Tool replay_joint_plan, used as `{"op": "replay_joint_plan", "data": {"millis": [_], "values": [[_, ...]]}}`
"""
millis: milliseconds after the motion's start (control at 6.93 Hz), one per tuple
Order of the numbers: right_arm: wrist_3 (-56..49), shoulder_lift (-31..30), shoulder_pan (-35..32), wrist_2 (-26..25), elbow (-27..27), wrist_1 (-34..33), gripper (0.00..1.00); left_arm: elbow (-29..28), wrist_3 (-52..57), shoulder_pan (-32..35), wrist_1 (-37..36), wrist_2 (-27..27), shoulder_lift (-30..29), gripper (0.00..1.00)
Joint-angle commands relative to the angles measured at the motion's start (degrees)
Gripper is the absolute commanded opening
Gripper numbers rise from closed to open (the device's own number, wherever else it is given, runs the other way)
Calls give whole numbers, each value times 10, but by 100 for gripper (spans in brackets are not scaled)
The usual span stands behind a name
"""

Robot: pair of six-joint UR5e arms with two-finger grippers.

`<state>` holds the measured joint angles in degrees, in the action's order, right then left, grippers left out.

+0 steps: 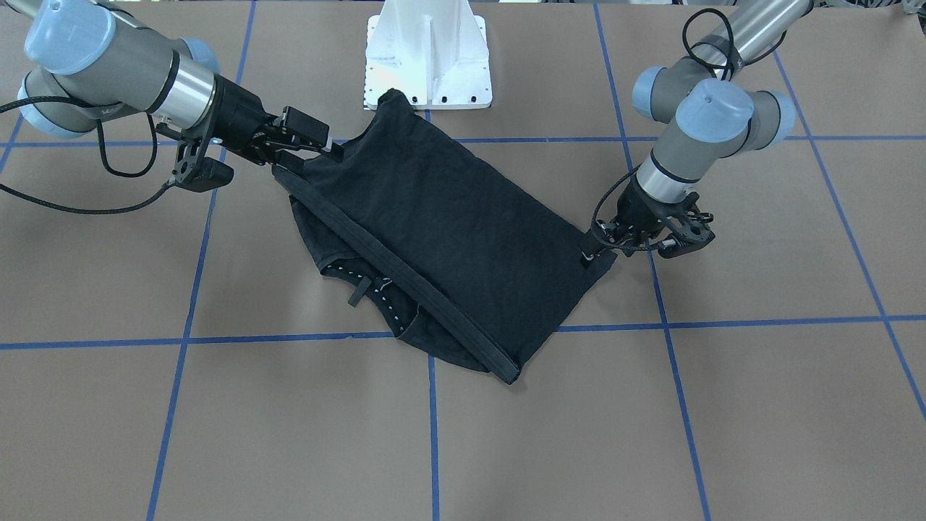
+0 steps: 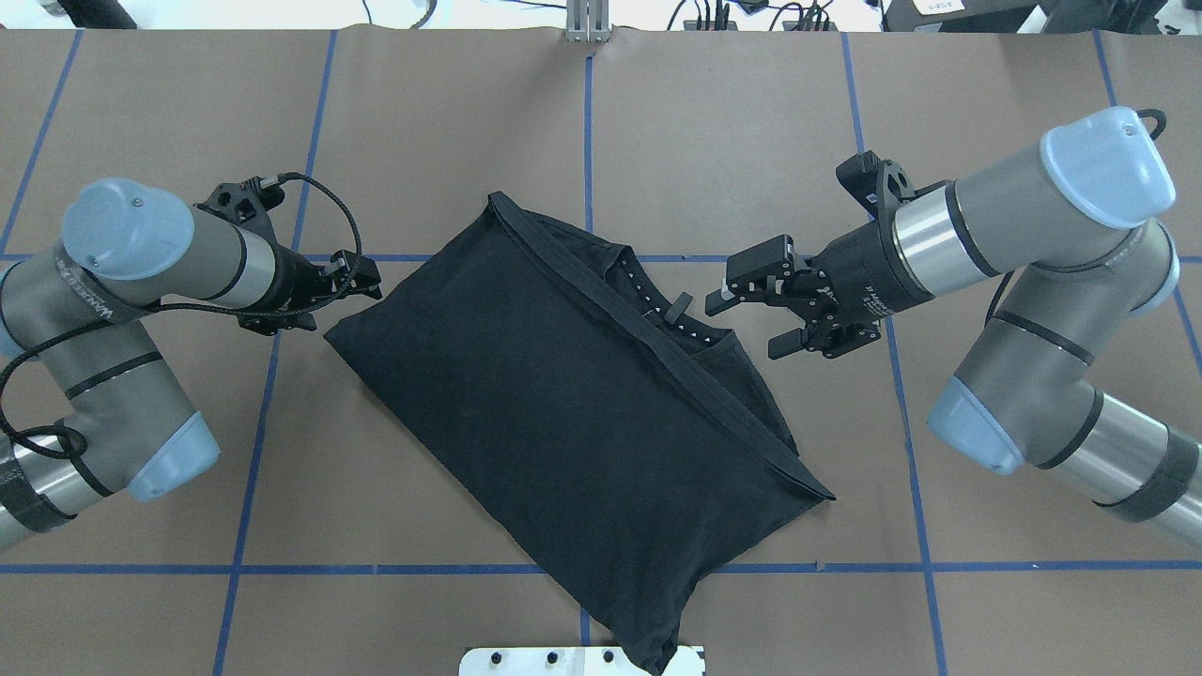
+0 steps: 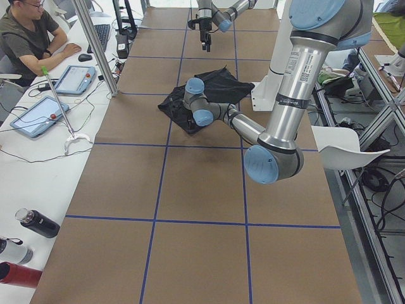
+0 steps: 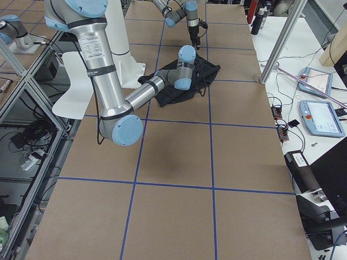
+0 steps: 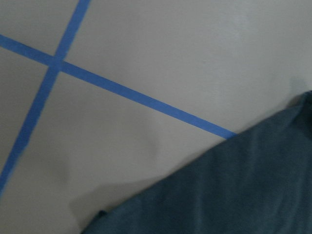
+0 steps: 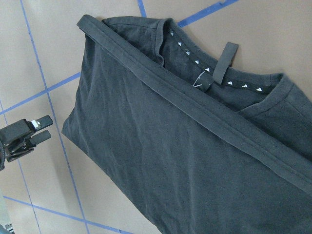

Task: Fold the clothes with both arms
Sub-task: 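Pull the far corner away with the left gripper while the right withdraws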

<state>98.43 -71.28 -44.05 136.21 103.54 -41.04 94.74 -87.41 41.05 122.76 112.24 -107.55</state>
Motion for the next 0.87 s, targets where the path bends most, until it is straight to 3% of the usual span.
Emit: {"op": "replay_joint_plan", "data": {"millis": [0,577,721], "values": [[0,-2,-4,0,-1,-1,100,-10,0,-6,0,-1,6,100],[-1,-10,-8,0,-2,-1,100,-23,-2,-25,1,-3,1,99],[0,-11,-9,1,-2,-1,100,-25,-3,-27,1,-11,-1,88]]}}
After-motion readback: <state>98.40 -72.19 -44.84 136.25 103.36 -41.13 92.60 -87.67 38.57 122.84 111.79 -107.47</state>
